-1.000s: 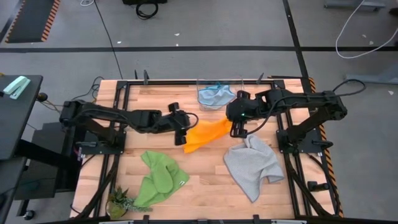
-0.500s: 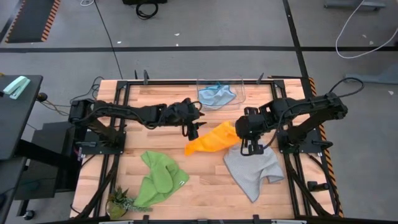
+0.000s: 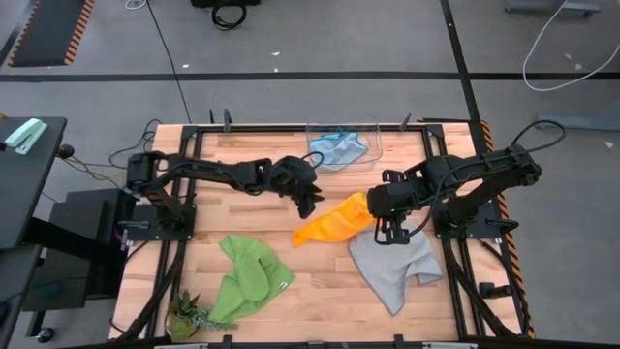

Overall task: Fold microfiber towels
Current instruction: Fold the orange microfiber cloth

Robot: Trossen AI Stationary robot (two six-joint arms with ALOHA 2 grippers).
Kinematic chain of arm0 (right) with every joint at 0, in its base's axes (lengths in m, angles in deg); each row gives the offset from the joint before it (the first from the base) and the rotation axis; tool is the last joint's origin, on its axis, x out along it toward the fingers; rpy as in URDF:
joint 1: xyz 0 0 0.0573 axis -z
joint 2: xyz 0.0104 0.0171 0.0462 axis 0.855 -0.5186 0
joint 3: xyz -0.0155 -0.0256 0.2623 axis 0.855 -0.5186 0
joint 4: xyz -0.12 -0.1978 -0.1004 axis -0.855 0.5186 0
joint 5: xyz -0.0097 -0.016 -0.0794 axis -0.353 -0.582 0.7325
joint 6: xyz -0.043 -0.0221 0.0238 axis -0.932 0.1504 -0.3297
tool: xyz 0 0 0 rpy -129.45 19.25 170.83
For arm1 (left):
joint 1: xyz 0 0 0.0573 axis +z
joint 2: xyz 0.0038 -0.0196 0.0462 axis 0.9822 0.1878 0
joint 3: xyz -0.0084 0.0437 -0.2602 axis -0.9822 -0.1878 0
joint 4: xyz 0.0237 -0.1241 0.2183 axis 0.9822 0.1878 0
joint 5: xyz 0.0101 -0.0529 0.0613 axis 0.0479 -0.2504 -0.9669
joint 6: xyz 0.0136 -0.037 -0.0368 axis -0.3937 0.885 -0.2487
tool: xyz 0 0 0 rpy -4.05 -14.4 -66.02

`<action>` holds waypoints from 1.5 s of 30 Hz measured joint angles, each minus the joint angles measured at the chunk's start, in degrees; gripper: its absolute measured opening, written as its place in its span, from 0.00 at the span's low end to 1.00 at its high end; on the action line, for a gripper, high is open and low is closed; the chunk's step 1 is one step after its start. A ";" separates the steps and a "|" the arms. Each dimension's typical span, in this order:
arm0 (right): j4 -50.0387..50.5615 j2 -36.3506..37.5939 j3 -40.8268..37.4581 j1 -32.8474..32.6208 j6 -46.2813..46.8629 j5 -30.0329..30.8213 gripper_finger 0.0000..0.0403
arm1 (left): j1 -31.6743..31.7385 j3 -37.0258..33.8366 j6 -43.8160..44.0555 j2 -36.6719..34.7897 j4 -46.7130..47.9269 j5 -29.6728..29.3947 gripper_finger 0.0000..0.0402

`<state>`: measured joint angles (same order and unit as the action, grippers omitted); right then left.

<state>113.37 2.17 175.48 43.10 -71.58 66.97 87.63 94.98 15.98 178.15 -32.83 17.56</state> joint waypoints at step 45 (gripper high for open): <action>6.86 -0.22 -0.07 -5.33 -2.10 -1.40 0.00 | -2.26 41.91 -12.61 27.70 12.92 21.57 0.35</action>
<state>120.23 1.94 175.42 37.77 -73.68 65.57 85.37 136.89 3.37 205.85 -19.91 39.14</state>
